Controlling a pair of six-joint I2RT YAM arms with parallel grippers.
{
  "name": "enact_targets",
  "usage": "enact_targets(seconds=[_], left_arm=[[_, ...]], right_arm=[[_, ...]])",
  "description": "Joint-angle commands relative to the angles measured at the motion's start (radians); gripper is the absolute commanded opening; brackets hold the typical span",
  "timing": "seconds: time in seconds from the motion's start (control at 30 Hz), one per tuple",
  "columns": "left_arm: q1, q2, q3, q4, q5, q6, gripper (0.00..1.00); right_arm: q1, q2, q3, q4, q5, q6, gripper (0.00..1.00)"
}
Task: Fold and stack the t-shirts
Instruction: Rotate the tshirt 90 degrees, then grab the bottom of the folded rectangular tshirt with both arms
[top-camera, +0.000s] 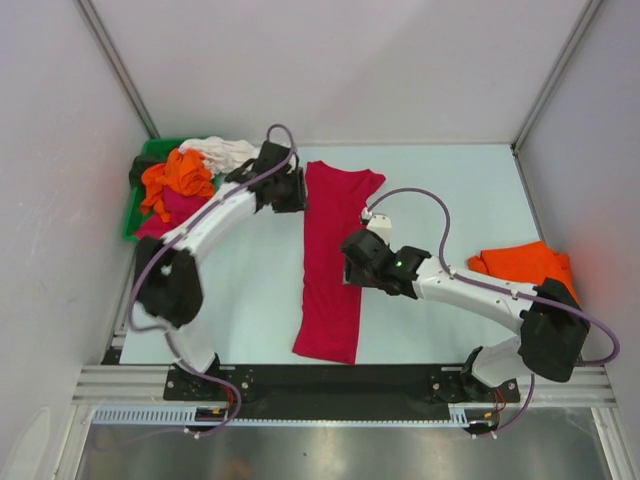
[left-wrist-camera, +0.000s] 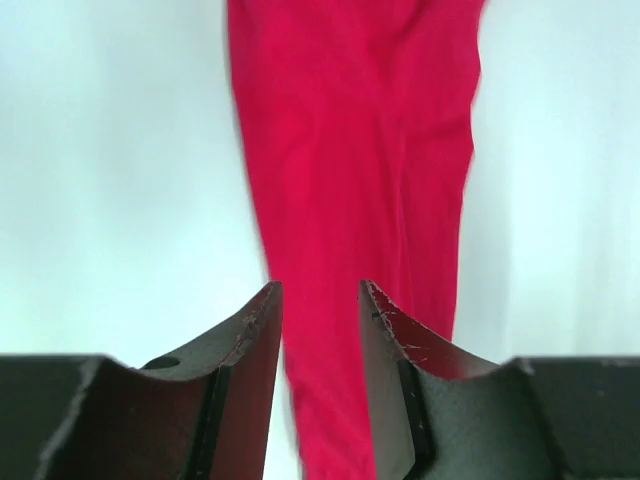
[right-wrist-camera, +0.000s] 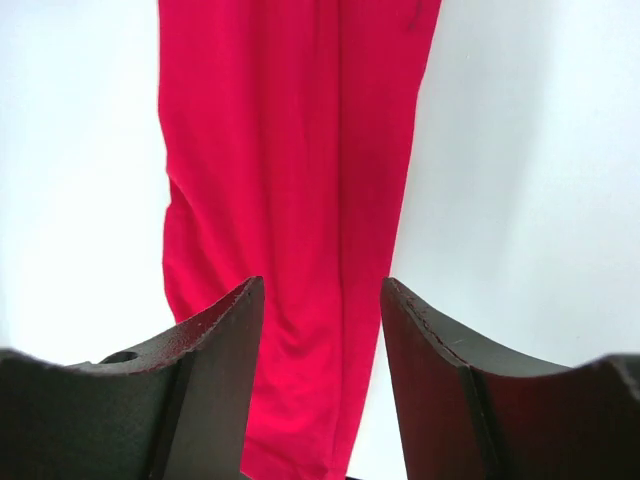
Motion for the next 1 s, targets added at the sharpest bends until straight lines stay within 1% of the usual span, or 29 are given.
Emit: enact_targets(seconds=[0.0,0.07,0.13,0.2,0.23,0.3,0.4,0.53,0.57,0.6,0.67,0.7,0.73,0.83,0.97], left_arm=[[-0.044,-0.232,-0.344,0.129,-0.059,-0.048,0.41],[-0.065,-0.317,-0.442,0.155,-0.065,-0.079,0.4],[-0.107,-0.358,-0.552,0.193,-0.062,-0.098,0.4],[-0.145,-0.403,-0.6,0.215,-0.092,-0.124,0.38],[-0.186,-0.412,-0.629,0.218,-0.102,-0.131,0.38],[-0.241,-0.447,-0.647,0.221,-0.141,-0.148,0.38],[-0.275,-0.486,-0.658,0.221,-0.151,-0.171,0.38],[-0.306,-0.515,-0.681,0.22,-0.151,-0.184,0.38],[-0.314,-0.513,-0.689,0.218,-0.154,-0.188,0.37],[-0.325,-0.512,-0.706,0.214,-0.156,-0.193,0.36],[-0.334,-0.509,-0.73,0.213,-0.151,-0.214,0.34],[-0.348,-0.507,-0.753,0.213,-0.149,-0.22,0.33],[-0.352,-0.51,-0.766,0.217,-0.143,-0.226,0.33],[-0.384,-0.506,-0.801,0.236,-0.129,-0.239,0.32],[-0.418,-0.455,-0.801,0.238,-0.113,-0.24,0.31]], right_arm=[[0.002,-0.044,-0.077,-0.009,0.026,-0.019,0.55],[0.002,-0.044,-0.108,0.009,0.021,0.001,0.54],[-0.003,-0.029,-0.129,0.041,0.023,0.002,0.54],[-0.032,-0.009,-0.117,0.06,0.009,-0.008,0.52],[-0.049,0.014,-0.088,0.074,0.001,-0.016,0.52],[-0.101,0.034,-0.05,0.089,-0.017,-0.053,0.5],[-0.17,0.091,0.045,0.11,-0.043,-0.111,0.5],[-0.245,0.215,0.153,0.132,-0.1,-0.16,0.47],[-0.257,0.281,0.177,0.137,-0.114,-0.166,0.46],[-0.274,0.31,0.215,0.138,-0.132,-0.171,0.42],[-0.285,0.387,0.251,0.143,-0.152,-0.176,0.36],[-0.287,0.411,0.275,0.156,-0.178,-0.177,0.31],[-0.287,0.431,0.288,0.16,-0.186,-0.179,0.3],[-0.291,0.508,0.329,0.163,-0.198,-0.182,0.26],[-0.305,0.583,0.371,0.149,-0.206,-0.177,0.22]])
